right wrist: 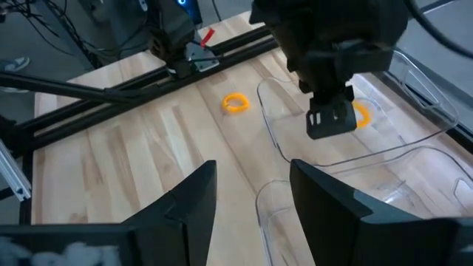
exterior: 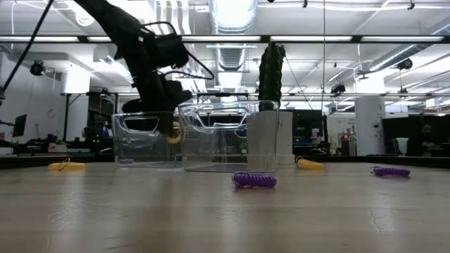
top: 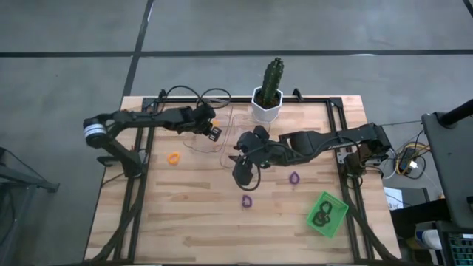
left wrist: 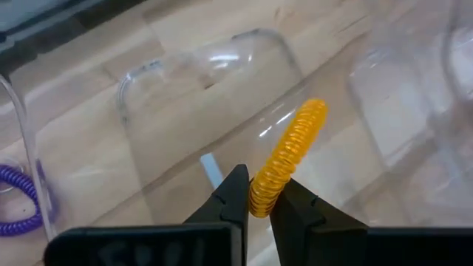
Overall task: Sort spring keychains
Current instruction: Put the right yellow spring keychain into the left transparent bin
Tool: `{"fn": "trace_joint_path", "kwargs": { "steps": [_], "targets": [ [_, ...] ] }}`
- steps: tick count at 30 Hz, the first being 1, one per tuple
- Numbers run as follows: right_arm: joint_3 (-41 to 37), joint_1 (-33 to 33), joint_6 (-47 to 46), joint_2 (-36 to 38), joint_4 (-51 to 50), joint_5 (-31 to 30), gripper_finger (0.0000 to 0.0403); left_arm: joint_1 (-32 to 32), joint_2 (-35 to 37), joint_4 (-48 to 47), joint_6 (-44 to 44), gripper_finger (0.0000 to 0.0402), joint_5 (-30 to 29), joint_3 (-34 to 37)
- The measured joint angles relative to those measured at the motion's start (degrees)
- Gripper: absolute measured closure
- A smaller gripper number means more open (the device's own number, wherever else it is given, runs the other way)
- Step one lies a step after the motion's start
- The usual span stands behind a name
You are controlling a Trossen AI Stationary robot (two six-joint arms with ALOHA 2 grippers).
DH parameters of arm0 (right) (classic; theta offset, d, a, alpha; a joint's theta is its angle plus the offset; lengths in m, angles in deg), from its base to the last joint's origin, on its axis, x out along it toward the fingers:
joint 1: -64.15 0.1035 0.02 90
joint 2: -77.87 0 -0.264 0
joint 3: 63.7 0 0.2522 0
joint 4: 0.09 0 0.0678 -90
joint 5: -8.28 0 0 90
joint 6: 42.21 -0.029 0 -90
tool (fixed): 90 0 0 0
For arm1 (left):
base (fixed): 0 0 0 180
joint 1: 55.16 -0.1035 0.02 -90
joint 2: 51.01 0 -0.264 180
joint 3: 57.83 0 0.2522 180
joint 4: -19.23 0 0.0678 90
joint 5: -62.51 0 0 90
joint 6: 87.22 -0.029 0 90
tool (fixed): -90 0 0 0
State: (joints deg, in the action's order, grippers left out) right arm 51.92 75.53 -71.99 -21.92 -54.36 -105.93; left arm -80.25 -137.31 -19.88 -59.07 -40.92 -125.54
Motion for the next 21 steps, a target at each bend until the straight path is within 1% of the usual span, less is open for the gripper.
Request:
{"fn": "trace_joint_path", "kwargs": {
  "steps": [7,21],
  "targets": [
    [-0.02,0.0,0.08,0.0,0.0,0.03,0.0234,-0.23,-2.31,-1.66,0.01,0.0362,0.04,-0.38],
    [-0.04,0.0,0.24,0.0,0.02,0.07,0.0234,-0.32,-1.72,-1.72,0.1,0.036,-0.11,-0.25]
  ]
}}
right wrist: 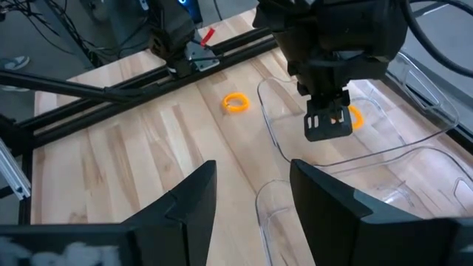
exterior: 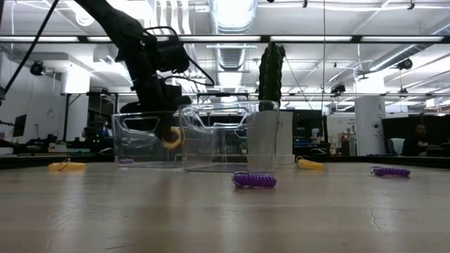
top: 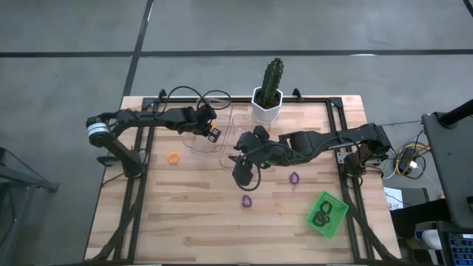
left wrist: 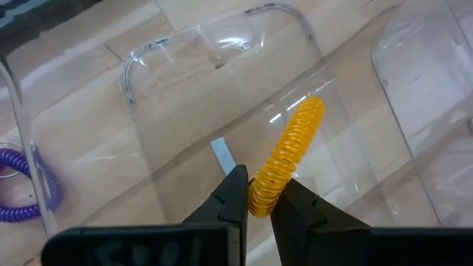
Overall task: Sort spring keychains
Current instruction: Put the right yellow spring keychain into the left transparent bin
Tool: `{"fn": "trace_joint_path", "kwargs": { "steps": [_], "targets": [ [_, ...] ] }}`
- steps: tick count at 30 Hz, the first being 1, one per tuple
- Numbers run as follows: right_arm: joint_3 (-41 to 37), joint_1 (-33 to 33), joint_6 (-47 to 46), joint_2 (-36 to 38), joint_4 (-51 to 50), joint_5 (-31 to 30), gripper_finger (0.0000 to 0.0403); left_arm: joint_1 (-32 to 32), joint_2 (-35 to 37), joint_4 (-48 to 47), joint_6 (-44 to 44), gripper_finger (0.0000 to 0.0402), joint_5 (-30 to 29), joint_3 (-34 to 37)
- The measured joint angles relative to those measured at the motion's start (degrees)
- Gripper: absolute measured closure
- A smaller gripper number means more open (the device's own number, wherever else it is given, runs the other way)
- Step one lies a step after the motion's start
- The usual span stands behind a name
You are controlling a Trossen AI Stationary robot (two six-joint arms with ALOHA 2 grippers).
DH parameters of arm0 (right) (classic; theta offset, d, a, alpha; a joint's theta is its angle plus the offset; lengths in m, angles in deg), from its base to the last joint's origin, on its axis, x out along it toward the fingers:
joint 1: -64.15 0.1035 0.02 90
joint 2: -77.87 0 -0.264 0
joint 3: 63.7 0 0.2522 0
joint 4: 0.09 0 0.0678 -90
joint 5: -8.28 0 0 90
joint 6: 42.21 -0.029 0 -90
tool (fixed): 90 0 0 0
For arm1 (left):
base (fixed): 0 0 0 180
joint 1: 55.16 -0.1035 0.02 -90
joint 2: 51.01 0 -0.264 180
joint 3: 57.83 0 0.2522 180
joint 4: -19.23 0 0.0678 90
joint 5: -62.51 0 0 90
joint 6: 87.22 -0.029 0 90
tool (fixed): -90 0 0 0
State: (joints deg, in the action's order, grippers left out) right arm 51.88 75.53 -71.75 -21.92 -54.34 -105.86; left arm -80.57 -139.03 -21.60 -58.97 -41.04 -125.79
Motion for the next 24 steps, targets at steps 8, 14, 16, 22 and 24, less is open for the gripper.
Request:
{"fn": "trace_joint_path", "kwargs": {
  "steps": [8,14,16,22,24],
  "targets": [
    [-0.01,0.0,-0.02,0.0,0.04,0.07,0.0234,0.0,-0.14,-0.02,0.11,0.036,-0.02,0.07],
    [-0.02,0.0,-0.24,-0.02,0.04,0.09,0.0234,0.0,-0.14,-0.17,0.09,0.036,0.0,0.07],
    [-0.02,0.0,-0.26,-0.02,0.05,0.09,0.0234,0.0,-0.14,-0.59,0.09,0.036,0.0,0.07],
    [-0.02,0.0,-0.33,-0.02,0.07,0.09,0.0234,0.0,-0.14,-1.49,0.09,0.036,0.0,0.09],
    [-0.02,0.0,-0.42,-0.02,0.09,0.09,0.0234,0.0,-0.14,-1.92,0.09,0.036,-0.02,0.09]
  ]
}}
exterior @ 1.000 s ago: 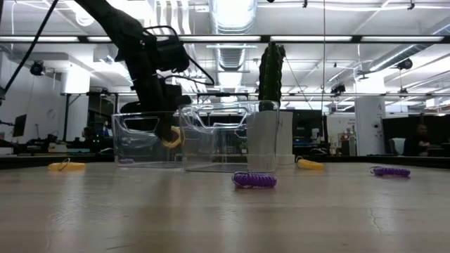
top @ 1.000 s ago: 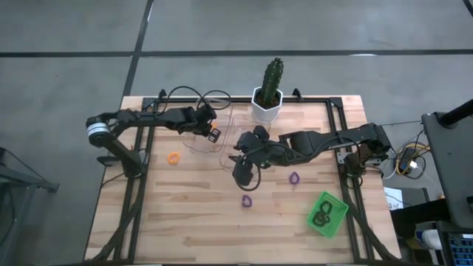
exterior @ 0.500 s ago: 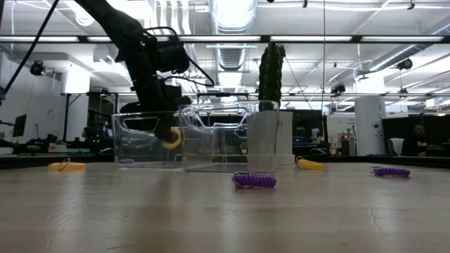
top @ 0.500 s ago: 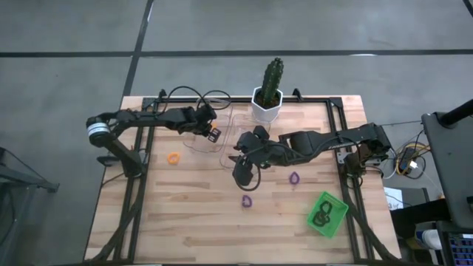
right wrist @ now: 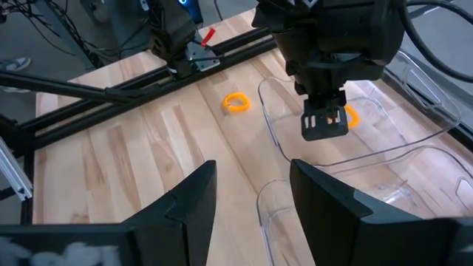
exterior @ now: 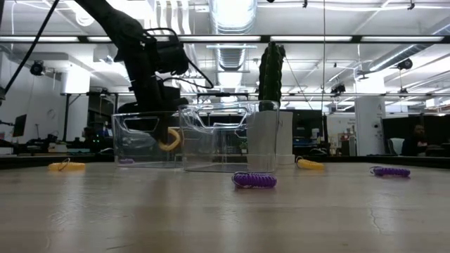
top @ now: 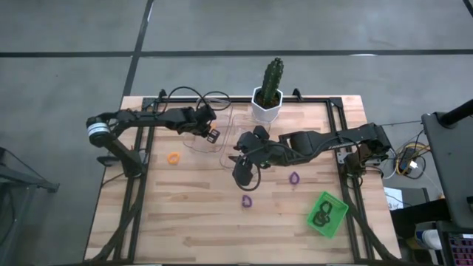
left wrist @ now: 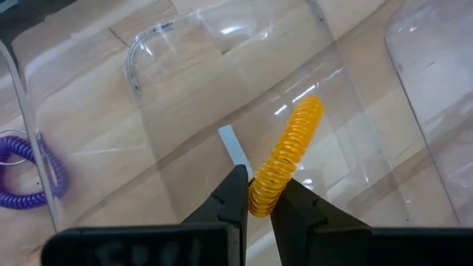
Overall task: Sort spring keychains
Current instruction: Put the right yellow spring keychain into the left transparent bin
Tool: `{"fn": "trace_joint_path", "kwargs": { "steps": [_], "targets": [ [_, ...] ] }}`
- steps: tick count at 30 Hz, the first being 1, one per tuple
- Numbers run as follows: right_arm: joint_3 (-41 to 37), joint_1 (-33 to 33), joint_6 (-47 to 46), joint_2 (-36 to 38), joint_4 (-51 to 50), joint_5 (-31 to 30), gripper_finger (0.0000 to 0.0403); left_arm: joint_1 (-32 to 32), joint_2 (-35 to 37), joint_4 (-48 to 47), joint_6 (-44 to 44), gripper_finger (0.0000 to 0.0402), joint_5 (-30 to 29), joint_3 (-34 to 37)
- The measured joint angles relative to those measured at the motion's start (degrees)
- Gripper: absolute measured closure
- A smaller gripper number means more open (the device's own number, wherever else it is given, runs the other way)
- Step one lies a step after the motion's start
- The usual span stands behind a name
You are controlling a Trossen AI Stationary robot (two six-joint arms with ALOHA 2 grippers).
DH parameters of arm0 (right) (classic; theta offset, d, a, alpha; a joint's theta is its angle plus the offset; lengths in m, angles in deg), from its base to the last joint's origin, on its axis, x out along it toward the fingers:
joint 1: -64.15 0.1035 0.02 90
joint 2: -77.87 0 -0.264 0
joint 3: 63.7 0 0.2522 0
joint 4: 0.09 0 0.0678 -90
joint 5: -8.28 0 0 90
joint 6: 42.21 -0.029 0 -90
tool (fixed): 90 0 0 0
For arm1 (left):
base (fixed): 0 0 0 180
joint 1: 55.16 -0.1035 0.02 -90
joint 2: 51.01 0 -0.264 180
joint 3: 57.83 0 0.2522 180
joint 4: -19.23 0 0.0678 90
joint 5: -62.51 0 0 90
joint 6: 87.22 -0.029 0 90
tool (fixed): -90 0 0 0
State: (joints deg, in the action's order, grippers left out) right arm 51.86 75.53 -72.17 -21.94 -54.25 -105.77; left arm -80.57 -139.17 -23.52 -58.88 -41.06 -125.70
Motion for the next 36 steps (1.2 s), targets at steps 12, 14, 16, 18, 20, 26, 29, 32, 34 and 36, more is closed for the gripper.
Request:
{"fn": "trace_joint_path", "kwargs": {
  "steps": [12,14,16,18,20,26,29,32,34,36],
  "targets": [
    [0.0,0.0,0.03,0.0,0.06,-0.01,0.0234,0.0,0.02,0.16,-0.4,0.036,0.0,0.0],
    [0.0,0.0,0.16,0.0,0.23,-0.01,0.0234,-0.01,0.04,0.23,-0.13,0.036,0.0,0.0],
    [0.0,0.0,0.16,-0.02,0.22,-0.02,0.0234,0.0,0.04,0.35,0.25,0.036,-0.02,0.0],
    [0.0,0.0,0.18,-0.02,0.24,-0.02,0.0234,0.0,0.04,0.35,0.28,0.036,-0.02,0.0],
    [0.0,0.01,0.18,-0.02,0.24,-0.02,0.0234,0.0,0.04,0.35,0.27,0.036,-0.02,0.0],
    [0.0,0.0,0.36,-0.02,0.25,-0.02,0.0234,0.0,0.07,0.38,-0.78,0.036,0.57,0.0],
    [0.0,0.0,0.4,-0.02,0.26,-0.02,0.0234,0.0,0.07,0.5,-1.09,0.036,1.13,0.0],
    [0.0,0.0,0.6,-0.02,0.26,-0.02,0.0234,0.01,0.09,1.09,-1.31,0.036,2.35,0.0],
    [0.0,0.02,0.65,-0.02,0.26,-0.04,0.0234,0.02,0.1,1.1,-1.1,0.036,2.43,0.0],
    [0.0,0.0,0.69,-0.02,0.24,-0.04,0.0234,0.02,0.11,1.11,-0.6,0.036,2.43,0.01]
  ]
}}
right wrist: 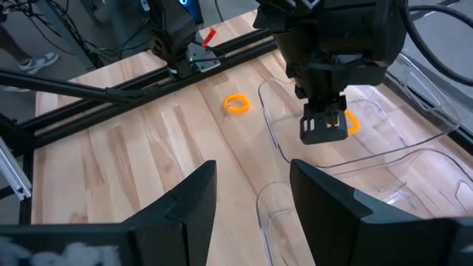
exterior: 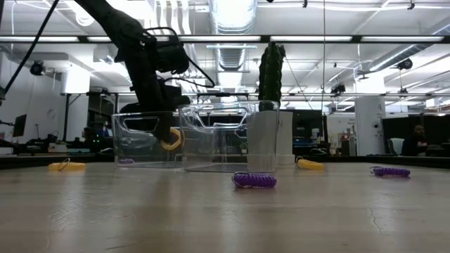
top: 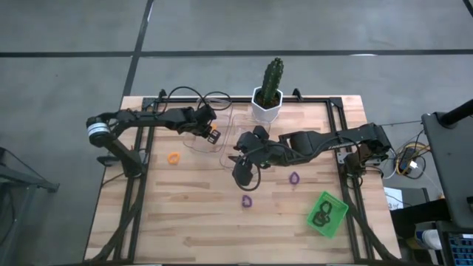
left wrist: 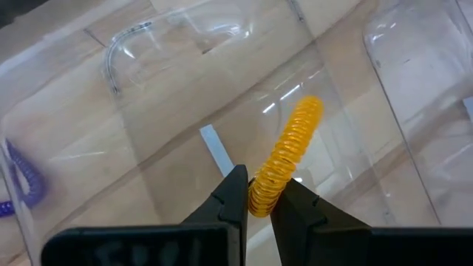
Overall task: Sort spring keychains
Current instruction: Put the right yellow spring keychain into the left transparent bin
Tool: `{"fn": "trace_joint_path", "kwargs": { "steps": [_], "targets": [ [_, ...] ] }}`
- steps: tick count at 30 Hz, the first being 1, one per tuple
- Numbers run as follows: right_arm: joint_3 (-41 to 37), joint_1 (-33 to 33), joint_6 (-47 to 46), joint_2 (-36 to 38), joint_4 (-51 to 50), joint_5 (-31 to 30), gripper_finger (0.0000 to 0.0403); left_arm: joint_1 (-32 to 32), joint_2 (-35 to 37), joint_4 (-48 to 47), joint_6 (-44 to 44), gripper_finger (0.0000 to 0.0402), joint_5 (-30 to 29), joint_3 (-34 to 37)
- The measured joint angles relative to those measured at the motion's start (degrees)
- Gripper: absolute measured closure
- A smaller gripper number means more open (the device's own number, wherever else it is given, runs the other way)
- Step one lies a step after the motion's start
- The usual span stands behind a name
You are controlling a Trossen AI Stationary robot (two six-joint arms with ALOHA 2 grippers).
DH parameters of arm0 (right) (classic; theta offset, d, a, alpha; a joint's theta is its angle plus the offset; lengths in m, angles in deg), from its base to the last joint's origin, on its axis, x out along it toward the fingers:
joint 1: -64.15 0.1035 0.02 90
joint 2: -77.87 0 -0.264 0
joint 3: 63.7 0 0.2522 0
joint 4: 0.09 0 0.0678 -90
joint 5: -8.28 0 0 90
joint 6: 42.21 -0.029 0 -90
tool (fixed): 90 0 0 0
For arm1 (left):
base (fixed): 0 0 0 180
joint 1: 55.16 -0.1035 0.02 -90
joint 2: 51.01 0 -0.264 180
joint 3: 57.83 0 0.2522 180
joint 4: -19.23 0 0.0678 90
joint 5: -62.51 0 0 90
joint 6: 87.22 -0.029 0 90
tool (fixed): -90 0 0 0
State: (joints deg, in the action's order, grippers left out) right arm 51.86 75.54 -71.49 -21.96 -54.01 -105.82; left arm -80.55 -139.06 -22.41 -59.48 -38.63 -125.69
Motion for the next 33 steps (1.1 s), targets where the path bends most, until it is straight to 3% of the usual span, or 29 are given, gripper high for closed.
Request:
{"fn": "trace_joint_path", "kwargs": {
  "steps": [33],
  "targets": [
    [-0.02,-0.03,-0.26,-0.02,0.02,0.02,0.0234,0.02,0.0,0.5,0.72,0.036,-1.42,0.01]
  ]
}}
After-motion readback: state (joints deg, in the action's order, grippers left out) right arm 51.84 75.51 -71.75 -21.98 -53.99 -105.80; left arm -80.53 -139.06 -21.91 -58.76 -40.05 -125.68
